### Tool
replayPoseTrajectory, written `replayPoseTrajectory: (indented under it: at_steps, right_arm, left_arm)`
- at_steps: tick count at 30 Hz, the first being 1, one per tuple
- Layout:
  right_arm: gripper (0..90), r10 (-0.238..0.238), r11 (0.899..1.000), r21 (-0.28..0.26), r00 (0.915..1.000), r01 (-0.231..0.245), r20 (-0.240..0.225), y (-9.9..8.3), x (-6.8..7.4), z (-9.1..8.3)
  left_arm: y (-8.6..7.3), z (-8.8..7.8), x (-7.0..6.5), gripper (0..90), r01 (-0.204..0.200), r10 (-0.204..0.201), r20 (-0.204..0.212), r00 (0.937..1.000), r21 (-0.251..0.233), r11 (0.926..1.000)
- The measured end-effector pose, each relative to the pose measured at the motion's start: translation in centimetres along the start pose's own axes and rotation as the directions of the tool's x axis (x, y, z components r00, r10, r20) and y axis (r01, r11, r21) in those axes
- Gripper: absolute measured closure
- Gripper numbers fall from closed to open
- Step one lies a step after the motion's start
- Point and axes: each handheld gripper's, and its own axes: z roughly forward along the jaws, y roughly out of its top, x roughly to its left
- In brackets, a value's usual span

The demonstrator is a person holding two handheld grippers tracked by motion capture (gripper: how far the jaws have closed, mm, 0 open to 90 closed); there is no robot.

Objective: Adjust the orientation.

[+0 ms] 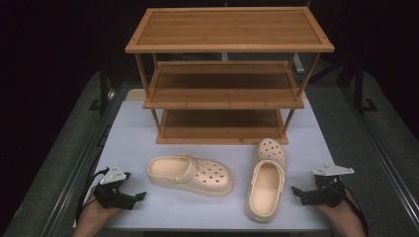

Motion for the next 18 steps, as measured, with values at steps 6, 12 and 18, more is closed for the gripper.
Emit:
replayPoseTrajectory:
  at_steps: [6,12,18]
  right_arm:
    - [1.7,0.001,1.000,0.000,1.0000,-0.001,-0.001,0.00,-0.02,0.00]
    - [1.7,0.002,1.000,0.001,1.0000,-0.002,-0.001,0.00,-0.03,0.01]
    - [1.7,0.002,1.000,0.001,1.0000,-0.002,-0.002,0.00,-0.04,0.00]
  left_arm:
    - [0.01,0.00,-0.02,4.9,0.000,0.000,-0.001,1.0000,0.001,1.0000]
    - [0.00,-0.02,0.02,5.3,0.003,-0.003,0.000,1.0000,-0.002,1.0000]
    - [0.01,-0.05,0.02,6.4,0.003,-0.003,-0.003,1.0000,-0.001,1.0000]
